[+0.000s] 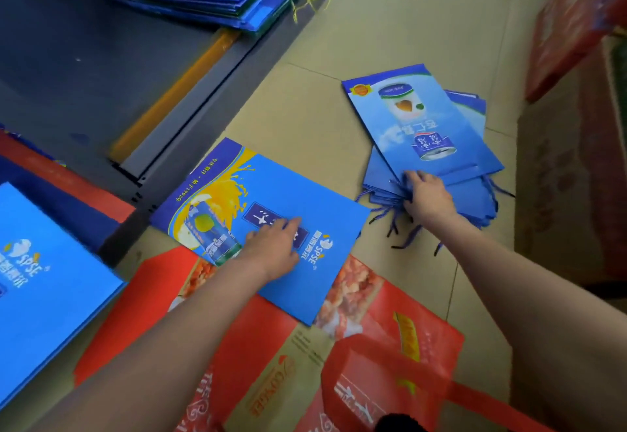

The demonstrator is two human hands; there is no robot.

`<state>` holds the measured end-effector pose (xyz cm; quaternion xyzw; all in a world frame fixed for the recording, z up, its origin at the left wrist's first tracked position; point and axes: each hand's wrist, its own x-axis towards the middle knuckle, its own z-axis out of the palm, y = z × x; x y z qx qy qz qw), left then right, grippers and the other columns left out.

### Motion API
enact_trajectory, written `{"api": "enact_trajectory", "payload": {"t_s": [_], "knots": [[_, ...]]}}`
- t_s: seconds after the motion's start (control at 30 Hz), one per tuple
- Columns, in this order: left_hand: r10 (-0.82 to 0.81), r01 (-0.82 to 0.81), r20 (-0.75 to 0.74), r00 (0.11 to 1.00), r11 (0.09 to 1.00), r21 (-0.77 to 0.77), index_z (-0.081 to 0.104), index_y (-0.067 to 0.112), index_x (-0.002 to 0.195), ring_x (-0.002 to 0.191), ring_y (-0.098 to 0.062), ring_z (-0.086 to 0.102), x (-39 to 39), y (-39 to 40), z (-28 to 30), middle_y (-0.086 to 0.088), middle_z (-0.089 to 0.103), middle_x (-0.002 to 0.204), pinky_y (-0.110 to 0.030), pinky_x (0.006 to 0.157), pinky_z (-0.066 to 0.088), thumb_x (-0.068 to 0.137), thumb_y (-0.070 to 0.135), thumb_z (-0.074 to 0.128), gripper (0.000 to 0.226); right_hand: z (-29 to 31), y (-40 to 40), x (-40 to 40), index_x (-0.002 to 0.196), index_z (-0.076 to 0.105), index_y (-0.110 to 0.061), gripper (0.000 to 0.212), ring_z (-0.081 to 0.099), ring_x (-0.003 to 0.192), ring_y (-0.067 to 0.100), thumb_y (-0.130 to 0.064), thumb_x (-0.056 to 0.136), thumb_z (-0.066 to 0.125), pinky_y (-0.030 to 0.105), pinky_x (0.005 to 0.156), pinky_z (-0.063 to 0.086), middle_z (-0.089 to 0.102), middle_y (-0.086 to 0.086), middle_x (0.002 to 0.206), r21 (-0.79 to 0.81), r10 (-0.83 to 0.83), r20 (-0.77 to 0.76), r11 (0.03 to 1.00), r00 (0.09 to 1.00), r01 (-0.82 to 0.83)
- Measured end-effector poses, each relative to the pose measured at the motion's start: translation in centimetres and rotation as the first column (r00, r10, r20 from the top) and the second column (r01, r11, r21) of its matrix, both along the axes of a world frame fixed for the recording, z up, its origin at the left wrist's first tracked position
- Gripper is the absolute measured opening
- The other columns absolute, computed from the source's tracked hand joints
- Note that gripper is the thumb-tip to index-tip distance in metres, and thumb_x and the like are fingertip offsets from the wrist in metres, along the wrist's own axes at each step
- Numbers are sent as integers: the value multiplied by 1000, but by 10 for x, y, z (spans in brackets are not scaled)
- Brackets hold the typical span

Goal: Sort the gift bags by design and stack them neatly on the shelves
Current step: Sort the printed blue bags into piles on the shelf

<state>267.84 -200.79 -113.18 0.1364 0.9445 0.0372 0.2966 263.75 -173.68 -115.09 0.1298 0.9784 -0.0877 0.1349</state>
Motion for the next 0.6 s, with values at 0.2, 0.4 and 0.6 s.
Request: {"api": "enact_trajectory", "payload": {"t_s": [0.2, 0.4, 0.6], "knots": [[177, -163, -58, 982, 967, 195, 22, 16, 147, 131, -28, 36, 2, 22, -20, -7, 32, 146, -40, 106, 34, 92, 22, 47, 60, -3, -5, 16, 105, 52, 1, 22, 48, 104, 33, 6, 86, 43, 34, 65, 30, 54, 18, 107, 206, 185, -115, 966, 976, -159], [212, -177, -110, 971, 949, 262, 24, 15, 146, 131, -28, 35, -1, 19, -17, -6, 28, 148, -39, 105, 33, 92, 20, 48, 60, 11, -28, 28, 96, 60, 0, 15, 51, 97, 33, -10, 90, 50, 38, 66, 41, 55, 16, 95, -27, 175, -367, 980, 914, -198], [364, -319, -78, 928, 886, 338, 28, 13, 145, 130, -30, 37, -5, -1, -9, -11, 34, 145, -43, 103, 36, 91, 15, 51, 59, 28, -64, 52, 86, 64, -7, 38, 56, 93, 28, -38, 87, 41, 35, 70, 43, 63, 10, 90, -210, 386, -314, 863, 867, -460]]}}
